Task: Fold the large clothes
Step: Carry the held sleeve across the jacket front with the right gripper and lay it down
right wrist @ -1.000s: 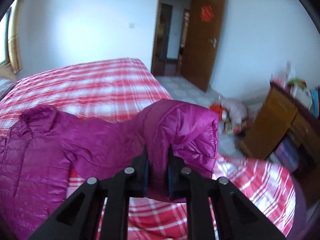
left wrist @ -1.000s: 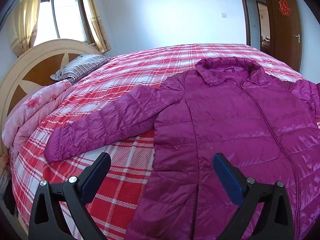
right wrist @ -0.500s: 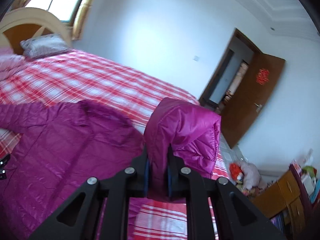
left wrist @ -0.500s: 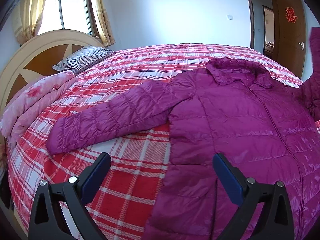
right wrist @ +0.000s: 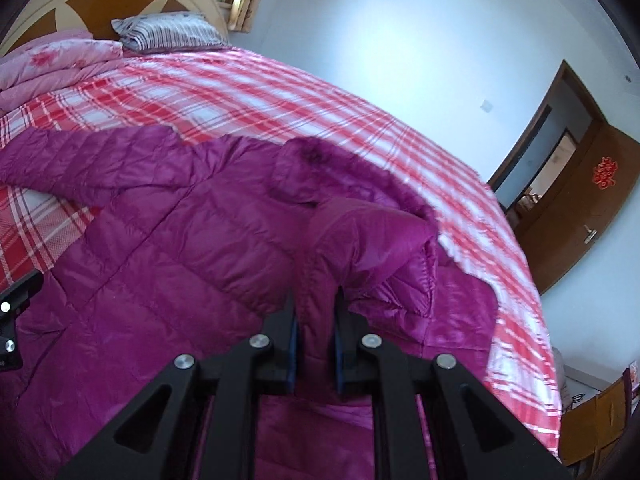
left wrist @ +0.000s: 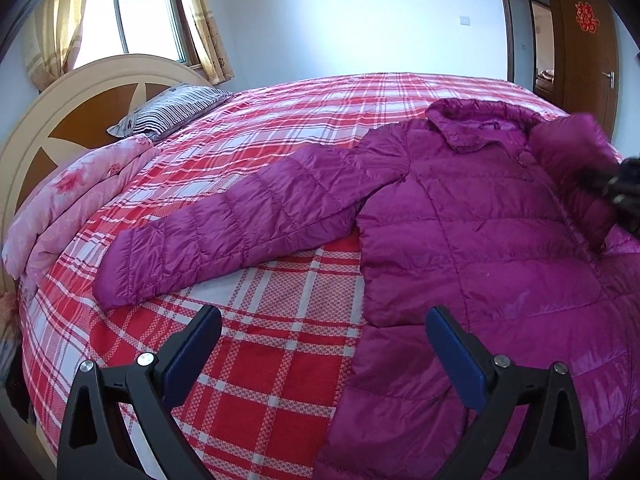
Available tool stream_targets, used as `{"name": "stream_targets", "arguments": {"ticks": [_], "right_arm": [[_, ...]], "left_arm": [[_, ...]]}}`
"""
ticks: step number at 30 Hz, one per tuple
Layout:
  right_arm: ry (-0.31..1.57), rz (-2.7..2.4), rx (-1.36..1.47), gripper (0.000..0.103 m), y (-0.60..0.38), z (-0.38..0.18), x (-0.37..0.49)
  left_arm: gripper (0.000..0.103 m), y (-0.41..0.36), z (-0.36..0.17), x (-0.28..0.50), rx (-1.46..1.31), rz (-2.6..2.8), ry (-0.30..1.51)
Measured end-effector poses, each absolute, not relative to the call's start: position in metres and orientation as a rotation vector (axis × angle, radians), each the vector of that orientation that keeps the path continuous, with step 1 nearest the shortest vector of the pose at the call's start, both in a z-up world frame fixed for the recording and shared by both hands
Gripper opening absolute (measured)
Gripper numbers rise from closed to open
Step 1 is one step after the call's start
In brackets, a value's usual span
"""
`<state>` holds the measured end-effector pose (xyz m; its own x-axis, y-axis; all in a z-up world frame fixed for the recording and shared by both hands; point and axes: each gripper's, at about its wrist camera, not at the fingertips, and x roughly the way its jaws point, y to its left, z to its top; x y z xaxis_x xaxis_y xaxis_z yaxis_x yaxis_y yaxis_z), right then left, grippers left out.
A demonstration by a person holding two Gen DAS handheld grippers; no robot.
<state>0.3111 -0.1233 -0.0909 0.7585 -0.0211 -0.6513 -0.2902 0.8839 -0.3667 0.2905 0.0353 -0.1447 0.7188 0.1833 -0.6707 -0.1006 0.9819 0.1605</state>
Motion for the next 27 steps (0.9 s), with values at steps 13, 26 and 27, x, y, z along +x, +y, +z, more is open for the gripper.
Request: {"name": "stream_targets", "arguments": {"ticks": [13, 26, 27], "right_arm": [[0.7, 0.446, -0.262, 0.086, -0.125, -0.068, 0.271], [0.493, 0.303, 0.122, 0.099, -0.262, -0.01, 0.281], [0.505, 0.23, 0.079, 0.099, -0.264, -0.013, 0.289]], "left_arm": [[0.102, 0.032, -0.079, 0.3, 0.111, 0.189, 0.646], [0.102, -0.056, -0.064, 0.328, 0.123, 0.076, 0.604], [0.102, -0.067, -0.066, 0.333, 0.138, 0.069, 0.608]]}}
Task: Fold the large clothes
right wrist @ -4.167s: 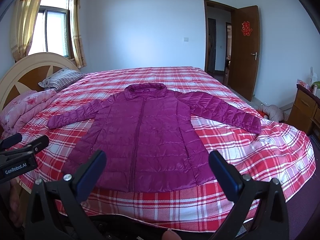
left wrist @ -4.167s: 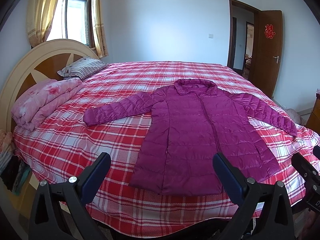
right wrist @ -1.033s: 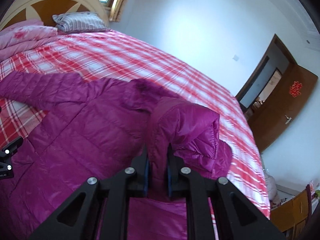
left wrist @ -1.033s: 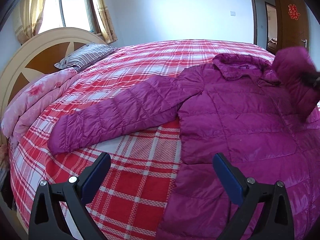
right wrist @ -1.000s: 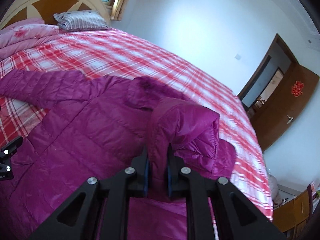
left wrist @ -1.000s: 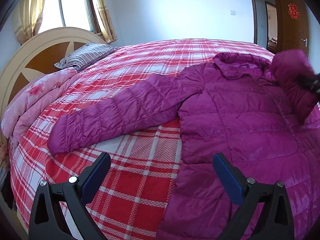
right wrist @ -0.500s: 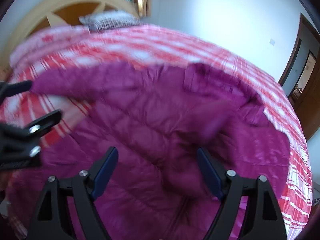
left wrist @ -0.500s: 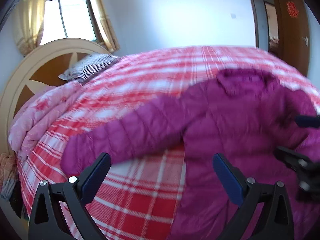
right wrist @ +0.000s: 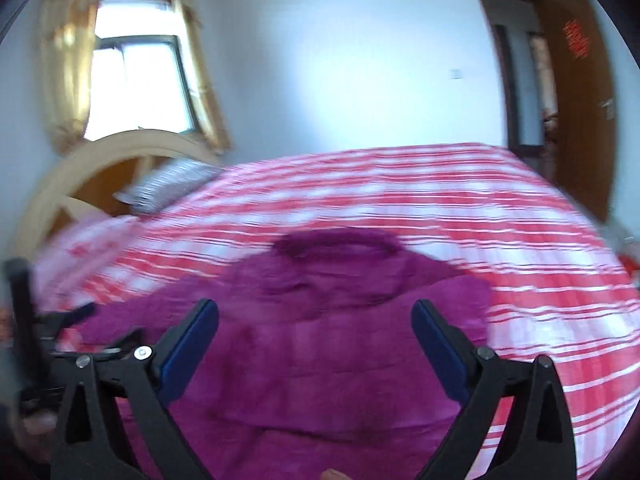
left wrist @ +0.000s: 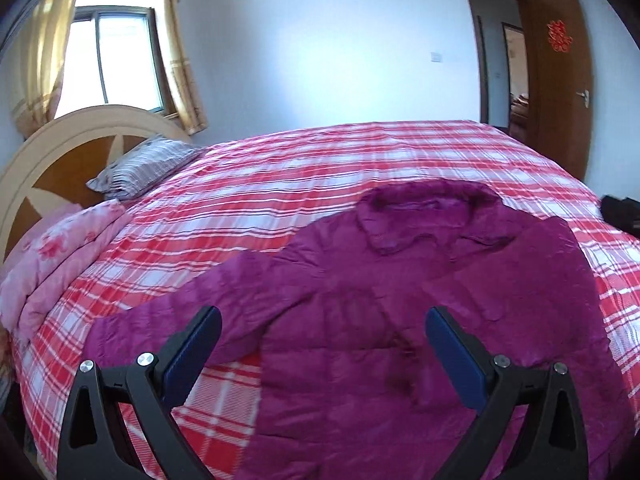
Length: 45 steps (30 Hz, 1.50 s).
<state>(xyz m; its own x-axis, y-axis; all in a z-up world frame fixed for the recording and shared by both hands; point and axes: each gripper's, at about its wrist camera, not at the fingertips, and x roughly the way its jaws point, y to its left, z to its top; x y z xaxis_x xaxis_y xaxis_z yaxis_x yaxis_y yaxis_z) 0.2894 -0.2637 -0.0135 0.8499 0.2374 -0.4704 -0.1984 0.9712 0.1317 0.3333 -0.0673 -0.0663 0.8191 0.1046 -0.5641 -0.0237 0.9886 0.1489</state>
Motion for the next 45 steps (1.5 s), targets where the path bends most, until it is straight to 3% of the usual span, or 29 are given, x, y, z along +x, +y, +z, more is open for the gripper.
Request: {"name": "stream_targets", "arguments": {"ticks": [4, 14, 26, 45], "right_arm": [[0.574, 0.018, -0.014, 0.076, -0.272, -0.043, 0.335], [0.74, -0.04, -0.037, 0.076, -0.29, -0.111, 0.39], [0.841, -0.031, -0.009, 0.077, -0.299, -0.145, 0.401], [0.872, -0.07, -0.095, 0.078, -0.287, -0.145, 0.4]], "left_arm": [[0.102, -0.104, -0.076, 0.35, 0.176, 0.034, 0.566], [0.102, -0.13, -0.164, 0.41, 0.273, 0.067, 0.78], [0.102, -0.104, -0.181, 0.429, 0.044, -0.052, 0.903], [0.102, -0.102, -0.182, 0.427, 0.031, -0.052, 0.893]]}}
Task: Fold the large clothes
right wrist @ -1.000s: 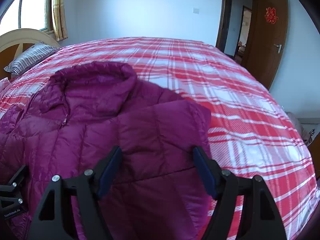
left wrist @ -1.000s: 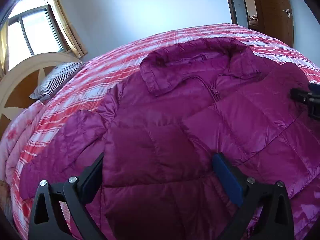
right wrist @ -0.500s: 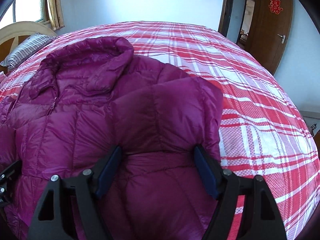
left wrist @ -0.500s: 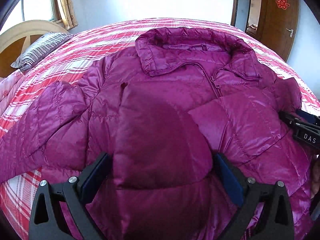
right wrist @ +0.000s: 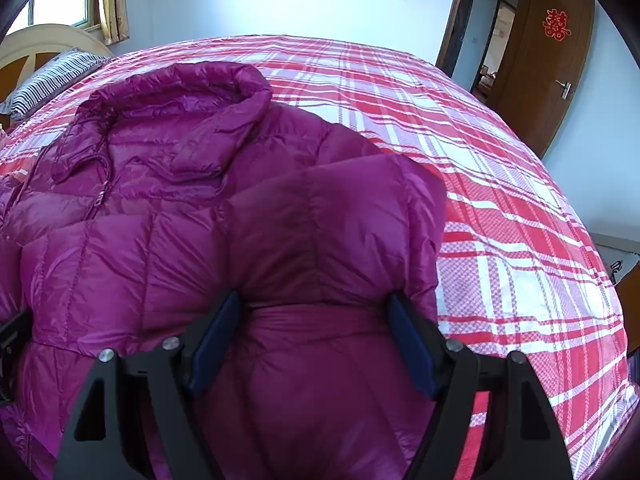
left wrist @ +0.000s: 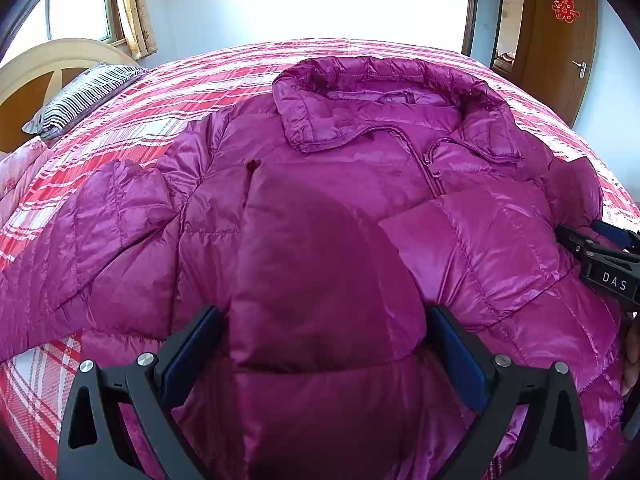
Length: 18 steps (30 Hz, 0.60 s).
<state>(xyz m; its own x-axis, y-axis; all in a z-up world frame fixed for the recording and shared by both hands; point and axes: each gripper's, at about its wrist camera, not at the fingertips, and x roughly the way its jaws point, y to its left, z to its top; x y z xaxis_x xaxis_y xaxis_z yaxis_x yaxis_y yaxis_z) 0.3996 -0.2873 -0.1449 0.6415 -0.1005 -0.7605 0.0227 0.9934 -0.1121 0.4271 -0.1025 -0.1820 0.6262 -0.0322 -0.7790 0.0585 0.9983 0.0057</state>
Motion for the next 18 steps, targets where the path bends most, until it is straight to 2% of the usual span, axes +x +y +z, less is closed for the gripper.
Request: {"name": "stream_targets", "arguments": {"ticks": [5, 11, 18], "right_arm": [[0.9, -0.105, -0.106, 0.076, -0.286, -0.132, 0.399], [0.754, -0.058, -0.074, 0.075, -0.25, -0.08, 0.372], [0.84, 0.03, -0.049, 0.073, -0.217, -0.118, 0.388]], "left_arm": [[0.102, -0.102, -0.182, 0.427, 0.024, -0.055, 0.891], [0.102, -0.102, -0.182, 0.427, 0.019, -0.056, 0.89], [0.102, -0.101, -0.181, 0.427, 0.005, -0.052, 0.884]]}}
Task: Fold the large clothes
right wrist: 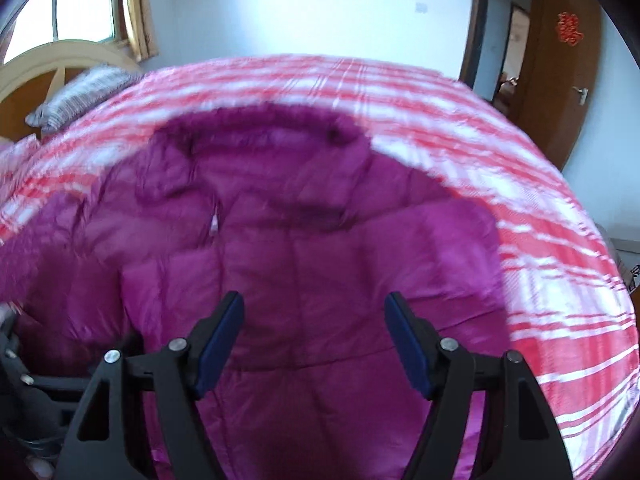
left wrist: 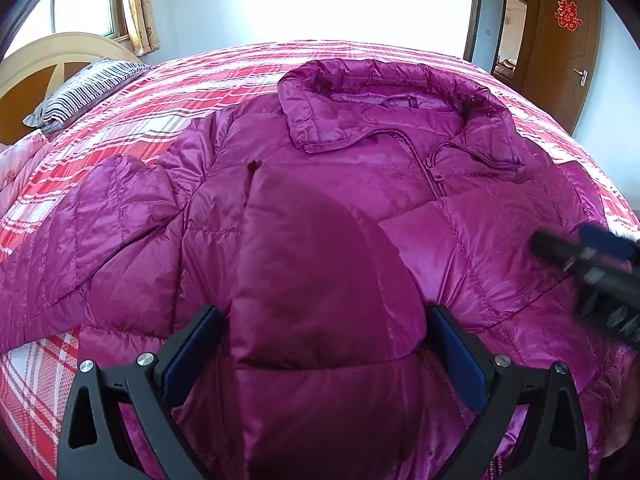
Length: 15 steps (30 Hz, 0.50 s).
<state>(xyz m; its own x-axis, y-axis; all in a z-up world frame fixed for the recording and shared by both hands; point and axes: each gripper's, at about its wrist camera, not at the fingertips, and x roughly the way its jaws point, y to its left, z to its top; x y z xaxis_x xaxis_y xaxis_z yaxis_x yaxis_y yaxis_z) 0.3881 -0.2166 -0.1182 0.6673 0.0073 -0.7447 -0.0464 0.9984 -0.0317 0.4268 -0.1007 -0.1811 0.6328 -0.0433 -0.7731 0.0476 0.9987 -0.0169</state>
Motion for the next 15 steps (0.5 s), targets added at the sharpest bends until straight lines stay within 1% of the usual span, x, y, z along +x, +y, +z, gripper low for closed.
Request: {"name": "stream_targets", "arguments": {"ticks": [4, 7, 15], "right_arm": [[0.866, 0.037, -0.025, 0.074, -0.222, -0.138, 0.393], [0.873, 0.026, -0.065, 0.076, -0.217, -0.14, 0.395], [0.857, 0.021, -0.07, 0.076, -0.216, -0.142, 0.392]], "left_arm": [[0.102, -0.101, -0.181, 0.427, 0.007, -0.051, 0.885], [0.102, -0.1, -0.181, 0.427, 0.007, -0.05, 0.885], [0.102, -0.098, -0.181, 0.426, -0.008, -0.05, 0.883]]}}
